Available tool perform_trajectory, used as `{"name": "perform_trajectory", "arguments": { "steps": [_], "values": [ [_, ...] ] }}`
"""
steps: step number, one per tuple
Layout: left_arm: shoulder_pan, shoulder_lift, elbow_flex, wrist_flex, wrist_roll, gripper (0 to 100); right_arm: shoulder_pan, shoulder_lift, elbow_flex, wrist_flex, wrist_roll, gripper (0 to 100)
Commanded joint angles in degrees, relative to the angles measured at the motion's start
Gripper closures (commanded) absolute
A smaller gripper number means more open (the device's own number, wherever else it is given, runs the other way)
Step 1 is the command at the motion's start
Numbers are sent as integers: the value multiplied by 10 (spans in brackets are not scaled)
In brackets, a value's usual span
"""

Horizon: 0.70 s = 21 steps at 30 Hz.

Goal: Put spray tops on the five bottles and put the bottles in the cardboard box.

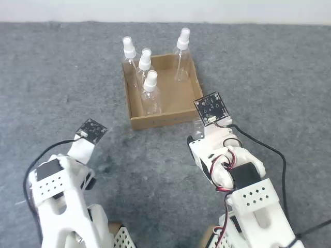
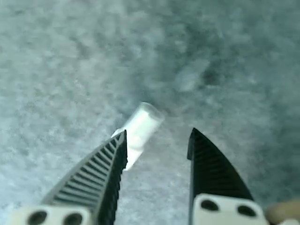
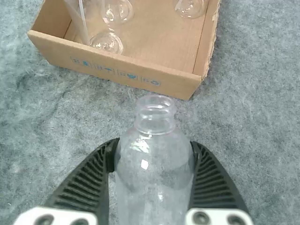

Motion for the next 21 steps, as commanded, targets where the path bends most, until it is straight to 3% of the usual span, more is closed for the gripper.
{"name": "perform_trajectory", "arguments": {
  "steps": [1, 21],
  "values": [
    [10, 4, -25, 15, -36, 809, 9, -13, -8, -6, -3, 916],
    [7, 4, -11, 7, -37, 809, 9, -13, -8, -6, -2, 916]
  ]
}}
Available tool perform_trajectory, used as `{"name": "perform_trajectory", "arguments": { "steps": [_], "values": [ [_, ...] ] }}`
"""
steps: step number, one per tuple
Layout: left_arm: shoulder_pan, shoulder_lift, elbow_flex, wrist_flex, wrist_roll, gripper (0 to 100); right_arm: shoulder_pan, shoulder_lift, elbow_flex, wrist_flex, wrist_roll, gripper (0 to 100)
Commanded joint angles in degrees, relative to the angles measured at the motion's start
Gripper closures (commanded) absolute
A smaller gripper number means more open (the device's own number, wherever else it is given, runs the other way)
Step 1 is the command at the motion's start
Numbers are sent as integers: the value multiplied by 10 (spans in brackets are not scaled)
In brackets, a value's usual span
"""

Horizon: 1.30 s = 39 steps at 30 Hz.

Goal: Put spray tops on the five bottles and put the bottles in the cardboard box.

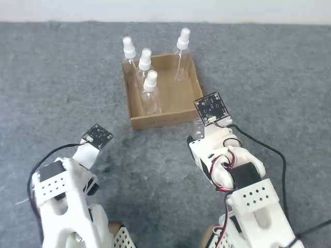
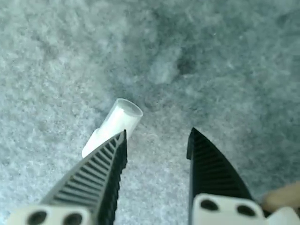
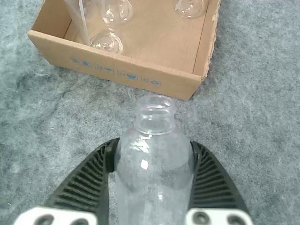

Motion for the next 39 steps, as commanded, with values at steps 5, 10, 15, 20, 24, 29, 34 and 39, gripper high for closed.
{"name": "perform_trajectory", "arguments": {
  "steps": [5, 10, 15, 20, 24, 29, 34, 39],
  "values": [
    [-1, 4, -74, 3, -1, 809, 9, -13, -8, -6, -2, 916],
    [1, 5, -83, -1, -4, 809, 9, -13, -8, -6, -2, 916],
    [-1, 5, -84, 3, -37, 809, 9, -13, -8, -6, -2, 916],
    [-1, 12, -95, 18, -64, 810, 9, -13, -8, -6, -2, 916],
    [-2, 105, -167, 60, -66, 836, 9, -13, -8, -6, -2, 916],
    [-9, 247, -258, 100, -69, 837, 9, -13, -8, -6, -2, 916],
    [-15, 312, -288, 98, -95, 837, 9, -13, -8, -6, -1, 916],
    [-36, 349, -296, 53, -98, 837, 9, -13, -8, -6, -1, 916]
  ]
}}
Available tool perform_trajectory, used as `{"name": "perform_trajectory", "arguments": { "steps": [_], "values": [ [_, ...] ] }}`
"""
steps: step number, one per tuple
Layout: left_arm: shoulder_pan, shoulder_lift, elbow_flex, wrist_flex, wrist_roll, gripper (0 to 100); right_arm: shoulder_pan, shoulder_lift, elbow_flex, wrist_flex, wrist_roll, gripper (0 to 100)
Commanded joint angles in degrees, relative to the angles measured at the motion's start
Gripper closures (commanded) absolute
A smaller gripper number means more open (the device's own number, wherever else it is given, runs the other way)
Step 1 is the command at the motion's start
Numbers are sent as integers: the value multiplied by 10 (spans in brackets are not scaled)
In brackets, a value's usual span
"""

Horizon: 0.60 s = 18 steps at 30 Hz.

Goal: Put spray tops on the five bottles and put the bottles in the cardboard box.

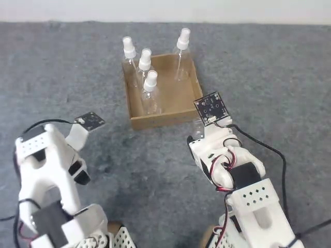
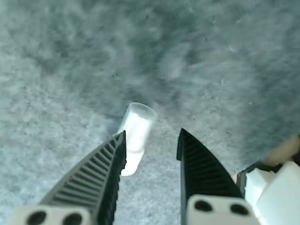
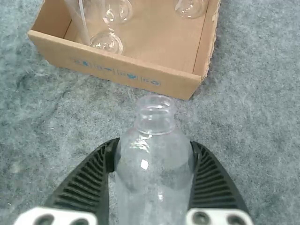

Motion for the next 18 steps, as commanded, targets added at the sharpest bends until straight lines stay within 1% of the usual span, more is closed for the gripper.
{"name": "perform_trajectory", "arguments": {
  "steps": [1, 4, 12, 18],
  "values": [
    [-17, 21, -29, -52, -7, 836, 9, -13, -8, -6, -1, 916],
    [-23, 53, -30, -87, -7, 836, 9, -13, -8, -6, -1, 916],
    [-25, 121, -35, -121, -5, 848, 9, -13, -8, -6, -1, 916],
    [-24, 121, -36, -117, -4, 987, 9, -13, -8, -6, -1, 916]
  ]
}}
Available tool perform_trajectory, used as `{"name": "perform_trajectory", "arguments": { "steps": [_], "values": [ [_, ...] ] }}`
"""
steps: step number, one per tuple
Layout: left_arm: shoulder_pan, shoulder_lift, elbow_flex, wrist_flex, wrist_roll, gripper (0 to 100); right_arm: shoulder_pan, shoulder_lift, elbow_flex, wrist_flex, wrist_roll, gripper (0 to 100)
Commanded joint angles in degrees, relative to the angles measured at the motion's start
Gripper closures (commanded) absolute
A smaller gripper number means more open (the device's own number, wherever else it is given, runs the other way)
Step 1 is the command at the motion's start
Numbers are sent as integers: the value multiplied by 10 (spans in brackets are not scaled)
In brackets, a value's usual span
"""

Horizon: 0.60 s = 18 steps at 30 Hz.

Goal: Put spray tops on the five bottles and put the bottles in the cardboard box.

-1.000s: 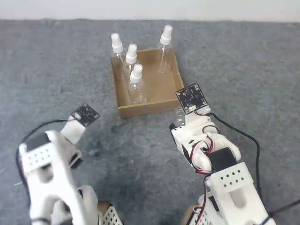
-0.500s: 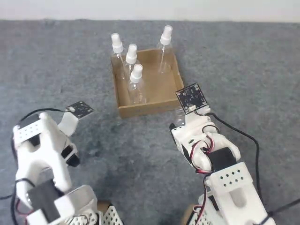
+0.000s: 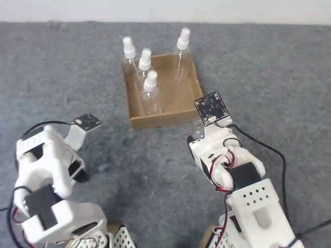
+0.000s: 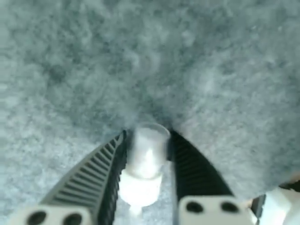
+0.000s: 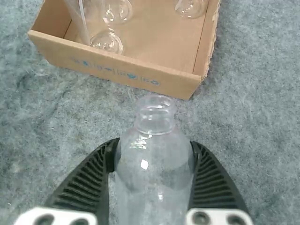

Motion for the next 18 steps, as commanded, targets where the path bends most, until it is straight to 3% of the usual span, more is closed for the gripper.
{"name": "perform_trajectory", "arguments": {
  "steps": [1, 18],
  "values": [
    [-4, 10, -23, -14, 1, 991, 9, -13, -8, -6, -1, 916],
    [-5, 9, -231, 307, 50, 988, 7, -14, -8, -8, -5, 916]
  ]
}}
